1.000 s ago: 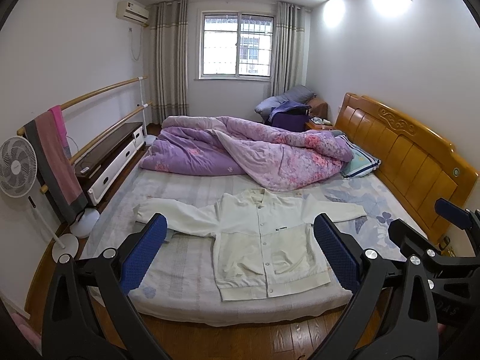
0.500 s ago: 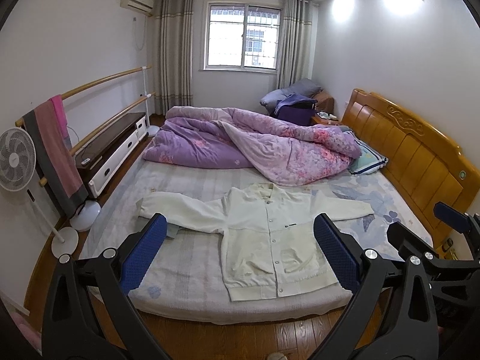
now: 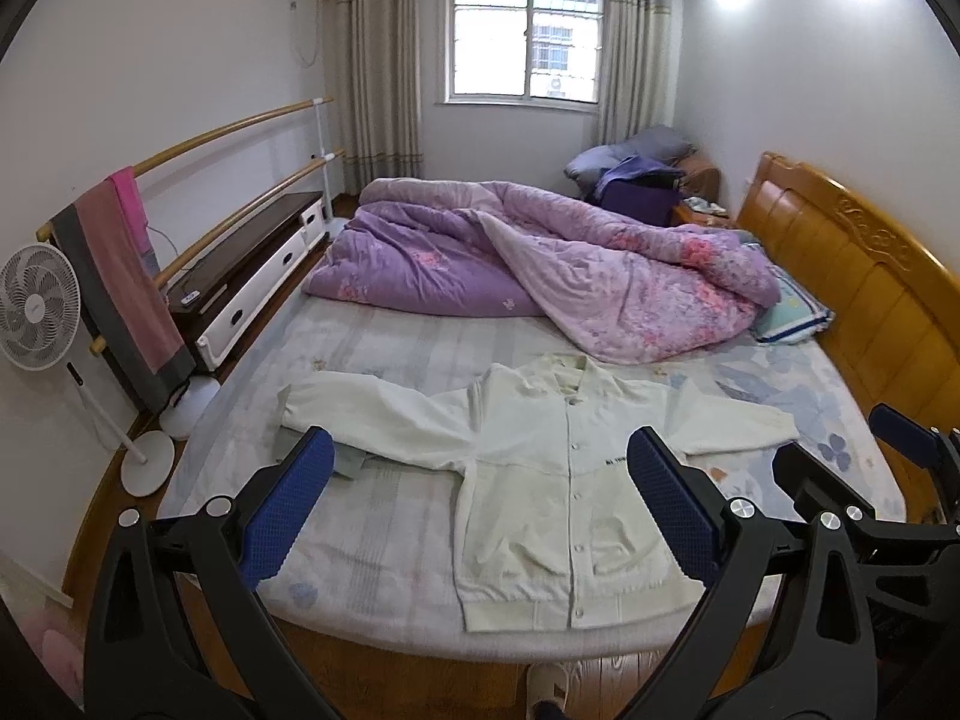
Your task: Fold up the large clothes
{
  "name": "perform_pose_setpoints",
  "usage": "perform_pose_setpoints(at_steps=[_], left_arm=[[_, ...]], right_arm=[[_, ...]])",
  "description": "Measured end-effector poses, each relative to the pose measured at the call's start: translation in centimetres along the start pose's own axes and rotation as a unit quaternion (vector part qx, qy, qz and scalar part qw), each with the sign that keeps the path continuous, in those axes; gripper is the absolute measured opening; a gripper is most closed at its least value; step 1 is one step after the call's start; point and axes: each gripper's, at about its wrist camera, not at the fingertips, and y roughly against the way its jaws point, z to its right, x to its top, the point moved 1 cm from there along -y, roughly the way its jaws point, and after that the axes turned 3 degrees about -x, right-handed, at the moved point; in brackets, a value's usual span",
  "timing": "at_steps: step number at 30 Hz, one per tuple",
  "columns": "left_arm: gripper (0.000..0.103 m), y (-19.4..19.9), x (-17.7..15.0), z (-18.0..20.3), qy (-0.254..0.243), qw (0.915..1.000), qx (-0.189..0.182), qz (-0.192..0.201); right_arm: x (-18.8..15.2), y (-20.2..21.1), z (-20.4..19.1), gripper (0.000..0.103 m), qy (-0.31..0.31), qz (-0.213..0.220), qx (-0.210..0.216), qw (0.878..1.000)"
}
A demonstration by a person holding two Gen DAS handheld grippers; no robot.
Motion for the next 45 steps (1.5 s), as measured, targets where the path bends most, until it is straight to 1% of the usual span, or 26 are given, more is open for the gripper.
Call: perform_pose_setpoints(at_steps=[3,5,8,10,12,17,18,21,23,26,28,29,31,32,34,35,37,38,39,41,42,43,44,45], left_arm=[[0.098,-3.8,2.0,0.9,0.008,0.9998,0.008,-0.013],[0.098,-6.0,3.0,1.4,0.015,0.9996,0.015,-0.019],[0.098,-9.8,4.2,1.9,0.027,0.9987,0.02,-0.037],[0.098,-12.5,4.6,1.5,0.038,0.9975,0.016,-0.057],[0.098,-15.0,4.7,0.6,0.056,0.9956,0.007,-0.074],[0.098,-20.7,4.5,-1.6,0.078,0.9918,0.009,-0.1],[0.098,-22.2,4.4,-2.6,0.081,0.9909,0.005,-0.108],[0.098,-26.0,3.9,-4.6,0.084,0.9877,-0.004,-0.132],[0.098,-28.9,3.4,-6.9,0.092,0.9853,-0.013,-0.143],[0.098,-33.4,2.5,-11.8,0.106,0.9808,-0.02,-0.162],[0.098,-36.6,1.7,-16.6,0.132,0.977,-0.023,-0.165],[0.098,-37.8,1.3,-18.3,0.141,0.9749,-0.022,-0.171],[0.098,-40.9,-0.2,-23.3,0.176,0.9659,-0.027,-0.187],[0.098,-42.0,-0.9,-25.5,0.189,0.9628,-0.021,-0.192],[0.098,-44.3,-2.4,-30.4,0.214,0.9561,0.008,-0.201],[0.098,-45.5,-3.3,-33.0,0.228,0.9514,0.027,-0.206],[0.098,-47.4,-4.7,-37.3,0.267,0.9395,0.041,-0.21],[0.098,-48.1,-5.5,-39.3,0.291,0.9316,0.051,-0.212],[0.098,-49.1,-6.5,-41.8,0.32,0.9212,0.061,-0.213],[0.098,-50.0,-8.0,-44.8,0.363,0.9049,0.07,-0.211],[0.098,-50.6,-8.7,-46.3,0.385,0.8965,0.071,-0.207],[0.098,-51.2,-9.8,-47.8,0.413,0.8849,0.073,-0.203],[0.098,-51.8,-10.4,-48.8,0.43,0.8765,0.072,-0.204],[0.098,-52.6,-11.3,-50.0,0.451,0.8664,0.068,-0.203]], right_arm=[[2.3,-4.0,1.7,0.096,0.009,-0.01,0.013,1.0],[3.2,-5.9,2.6,0.096,0.014,-0.011,0.022,1.0],[4.3,-9.2,3.3,0.096,0.02,-0.024,0.023,0.999],[4.6,-11.3,3.7,0.096,0.014,-0.037,0.027,0.999],[4.7,-13.7,3.6,0.096,0.011,-0.053,0.026,0.998],[4.3,-19.1,1.6,0.096,0.012,-0.087,0.015,0.996],[4.3,-20.0,1.5,0.096,0.01,-0.09,0.012,0.996],[4.2,-23.8,-0.6,0.096,0.004,-0.109,-0.005,0.994],[4.2,-26.2,-1.5,0.096,-0.001,-0.115,-0.016,0.993],[3.8,-30.0,-3.6,0.096,-0.012,-0.129,-0.034,0.991],[3.4,-32.9,-5.3,0.096,-0.02,-0.143,-0.046,0.988],[3.1,-34.5,-6.1,0.096,-0.026,-0.152,-0.052,0.987],[2.6,-37.4,-7.5,0.096,-0.032,-0.167,-0.062,0.984],[2.2,-38.8,-8.3,0.096,-0.036,-0.175,-0.067,0.982],[1.6,-41.2,-9.8,0.096,-0.041,-0.19,-0.072,0.978],[1.2,-42.4,-10.5,0.096,-0.042,-0.197,-0.076,0.977],[0.6,-44.5,-12.0,0.096,-0.04,-0.208,-0.076,0.974],[0.3,-45.4,-12.6,0.096,-0.037,-0.212,-0.077,0.974],[-0.1,-46.6,-13.4,0.096,-0.03,-0.22,-0.08,0.972],[-0.9,-48.5,-14.3,0.096,-0.027,-0.231,-0.076,0.97],[-1.4,-49.5,-14.8,0.096,-0.023,-0.239,-0.077,0.968],[-1.7,-50.3,-15.1,0.096,-0.021,-0.245,-0.077,0.966],[-2.2,-51.2,-15.5,0.096,-0.02,-0.253,-0.074,0.964],[-2.7,-52.0,-15.8,0.096,-0.017,-0.26,-0.073,0.963]])
